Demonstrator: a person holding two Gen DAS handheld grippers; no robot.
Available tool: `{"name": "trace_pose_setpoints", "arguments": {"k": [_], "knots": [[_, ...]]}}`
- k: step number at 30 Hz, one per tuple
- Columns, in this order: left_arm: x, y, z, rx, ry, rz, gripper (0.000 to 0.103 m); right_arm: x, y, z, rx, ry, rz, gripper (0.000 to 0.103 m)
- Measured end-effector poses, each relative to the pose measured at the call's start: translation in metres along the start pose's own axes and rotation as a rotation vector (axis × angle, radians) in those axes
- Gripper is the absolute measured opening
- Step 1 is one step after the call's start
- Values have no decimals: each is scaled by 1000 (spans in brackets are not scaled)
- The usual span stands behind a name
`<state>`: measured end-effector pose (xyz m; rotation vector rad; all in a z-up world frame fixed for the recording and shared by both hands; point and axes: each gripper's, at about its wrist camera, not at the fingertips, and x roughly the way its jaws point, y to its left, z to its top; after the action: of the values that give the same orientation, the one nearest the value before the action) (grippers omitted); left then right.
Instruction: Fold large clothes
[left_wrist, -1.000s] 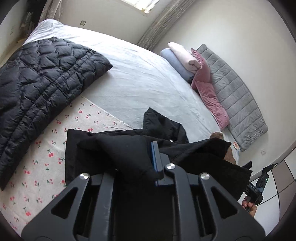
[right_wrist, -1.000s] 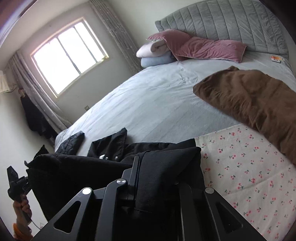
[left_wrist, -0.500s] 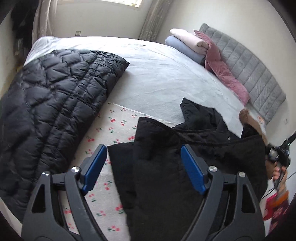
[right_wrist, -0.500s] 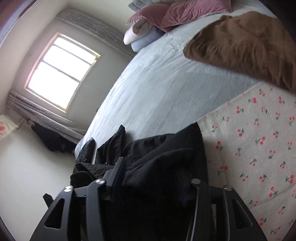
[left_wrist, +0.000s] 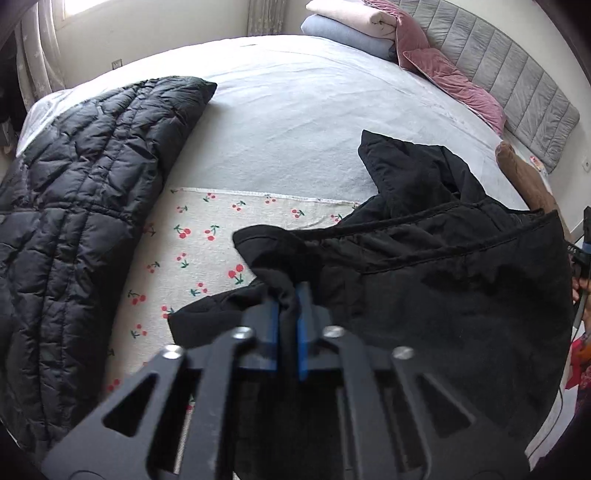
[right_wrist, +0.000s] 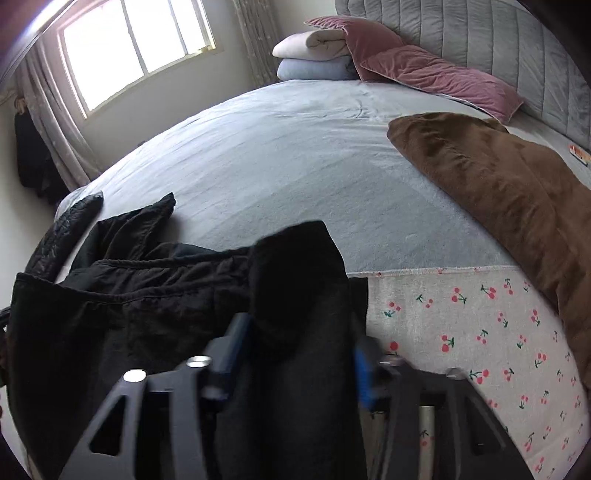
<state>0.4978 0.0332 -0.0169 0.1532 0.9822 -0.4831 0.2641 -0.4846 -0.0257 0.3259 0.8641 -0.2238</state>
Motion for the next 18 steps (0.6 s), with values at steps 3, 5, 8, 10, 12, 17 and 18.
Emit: {"name": "trace_pose_setpoints", "arguments": {"k": [3, 5, 8, 10, 12, 17, 18], "knots": [[-42, -12, 10, 13, -159, 51, 6, -23, 10, 10, -37, -109, -80, 7], [-72, -12, 24, -1, -285, 104, 6, -38, 13, 28, -21, -188, -124, 7], [-95, -6, 53, -49, -444, 210, 6, -57, 17, 60, 11, -324, -205, 7], [-94, -6, 72, -60, -506, 276, 7, -57, 25, 82, 15, -395, -245, 7], [-77, -10, 91, -50, -538, 365, 7, -39, 42, 106, -7, -434, -314, 7], [14, 2, 109, -44, -438, 505, 8, 48, 50, 121, -36, -349, -414, 7], [36, 6, 106, -36, -394, 527, 9, 73, 47, 117, -54, -302, -431, 8]]}}
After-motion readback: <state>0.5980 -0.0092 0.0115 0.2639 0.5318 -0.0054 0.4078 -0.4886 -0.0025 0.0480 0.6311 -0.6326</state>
